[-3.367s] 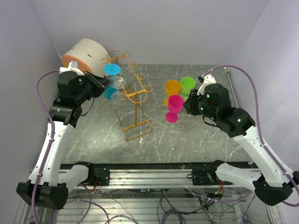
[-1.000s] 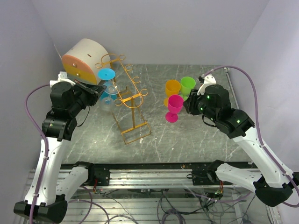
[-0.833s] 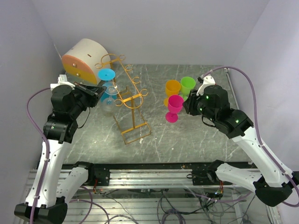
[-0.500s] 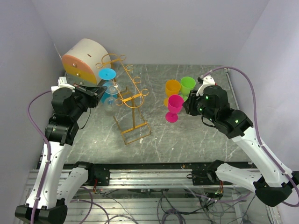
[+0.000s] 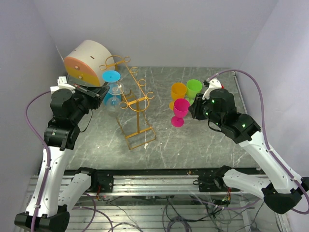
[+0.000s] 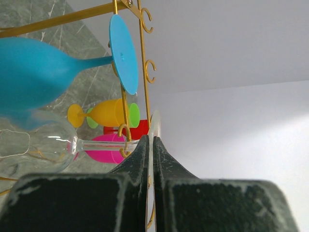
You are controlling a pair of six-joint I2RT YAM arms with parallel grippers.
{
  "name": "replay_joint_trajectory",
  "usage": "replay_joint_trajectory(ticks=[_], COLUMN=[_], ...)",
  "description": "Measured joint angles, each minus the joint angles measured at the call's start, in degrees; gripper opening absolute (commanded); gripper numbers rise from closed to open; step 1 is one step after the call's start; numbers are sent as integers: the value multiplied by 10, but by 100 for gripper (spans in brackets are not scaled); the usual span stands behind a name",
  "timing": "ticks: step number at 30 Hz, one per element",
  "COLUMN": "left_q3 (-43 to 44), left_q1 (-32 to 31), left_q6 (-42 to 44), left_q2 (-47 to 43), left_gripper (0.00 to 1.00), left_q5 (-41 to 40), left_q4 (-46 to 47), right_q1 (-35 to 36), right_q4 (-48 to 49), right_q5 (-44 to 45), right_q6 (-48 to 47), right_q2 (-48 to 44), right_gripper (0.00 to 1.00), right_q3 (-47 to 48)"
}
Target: Take the wine glass off the wine glass rack
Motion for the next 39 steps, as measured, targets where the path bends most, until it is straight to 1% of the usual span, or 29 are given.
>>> replay_joint_trajectory(ticks=[6, 18, 26, 30, 33, 37, 39], left_q3=[8, 74, 82, 85, 106, 143, 156], left_q1=[0, 0, 0, 0, 0, 0, 0], left_q6=[0, 32, 41, 36, 34, 27, 19], left_q2=[7, 1, -12, -35, -53, -87, -115], left_gripper=[7, 7, 7, 7, 7, 7, 7], left_q5=[0, -28, -37, -34, -34, -34, -34], left_q4=[-4, -34, -60, -74, -93, -111, -112], right_q1=[0, 0, 0, 0, 0, 0, 0], right_q4=[0, 0, 2, 18, 34, 66, 96], right_q5=[0, -3, -14, -60, -101, -177, -233], right_q6=[0, 0, -1, -3, -4, -2, 4], right_q2=[0, 1, 1, -1, -8, -20, -22], right_gripper=[26, 26, 26, 26, 27, 29, 30], right_q3=[0, 0, 0, 0, 0, 0, -1])
